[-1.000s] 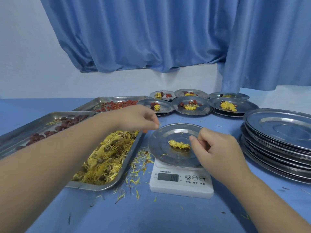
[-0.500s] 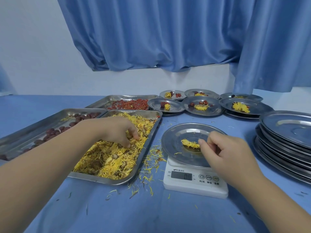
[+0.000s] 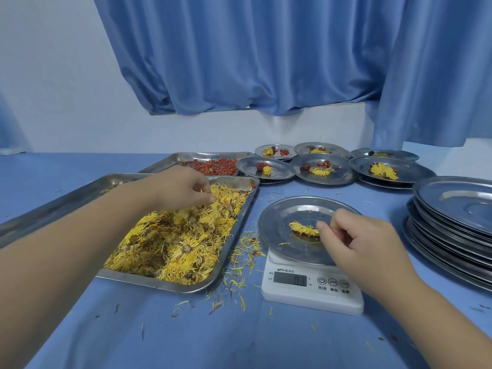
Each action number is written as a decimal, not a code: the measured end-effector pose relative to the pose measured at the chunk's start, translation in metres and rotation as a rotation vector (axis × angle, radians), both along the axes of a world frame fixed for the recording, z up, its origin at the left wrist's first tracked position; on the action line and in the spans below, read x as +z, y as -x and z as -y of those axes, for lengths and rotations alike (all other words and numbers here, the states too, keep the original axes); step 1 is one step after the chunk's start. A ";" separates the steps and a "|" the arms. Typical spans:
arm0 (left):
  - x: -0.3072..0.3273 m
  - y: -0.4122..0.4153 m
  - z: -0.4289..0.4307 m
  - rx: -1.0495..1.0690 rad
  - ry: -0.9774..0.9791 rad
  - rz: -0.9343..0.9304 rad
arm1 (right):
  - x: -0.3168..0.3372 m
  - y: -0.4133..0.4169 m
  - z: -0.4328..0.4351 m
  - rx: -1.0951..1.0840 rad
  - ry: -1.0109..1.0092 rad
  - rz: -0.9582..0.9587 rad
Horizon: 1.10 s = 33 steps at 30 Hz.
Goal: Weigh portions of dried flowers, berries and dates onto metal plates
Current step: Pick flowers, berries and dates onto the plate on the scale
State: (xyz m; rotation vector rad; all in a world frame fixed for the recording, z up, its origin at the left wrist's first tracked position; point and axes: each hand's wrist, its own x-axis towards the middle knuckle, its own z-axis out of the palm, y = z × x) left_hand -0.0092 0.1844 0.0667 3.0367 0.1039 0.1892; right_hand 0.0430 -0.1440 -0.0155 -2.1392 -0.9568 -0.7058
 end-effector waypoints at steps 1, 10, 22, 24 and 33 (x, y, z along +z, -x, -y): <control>-0.001 -0.001 -0.001 0.009 -0.023 -0.001 | 0.000 0.000 0.000 -0.001 0.002 0.002; -0.009 -0.003 -0.011 0.095 0.016 0.010 | -0.001 -0.001 0.000 0.000 0.016 0.000; -0.007 -0.001 -0.013 0.120 0.448 -0.063 | -0.003 -0.003 -0.001 0.012 0.022 -0.008; -0.004 0.001 -0.015 0.098 0.504 -0.092 | -0.003 -0.002 -0.001 0.015 0.019 -0.006; -0.017 -0.001 -0.023 0.147 0.197 0.017 | -0.002 -0.002 -0.001 0.013 0.020 -0.008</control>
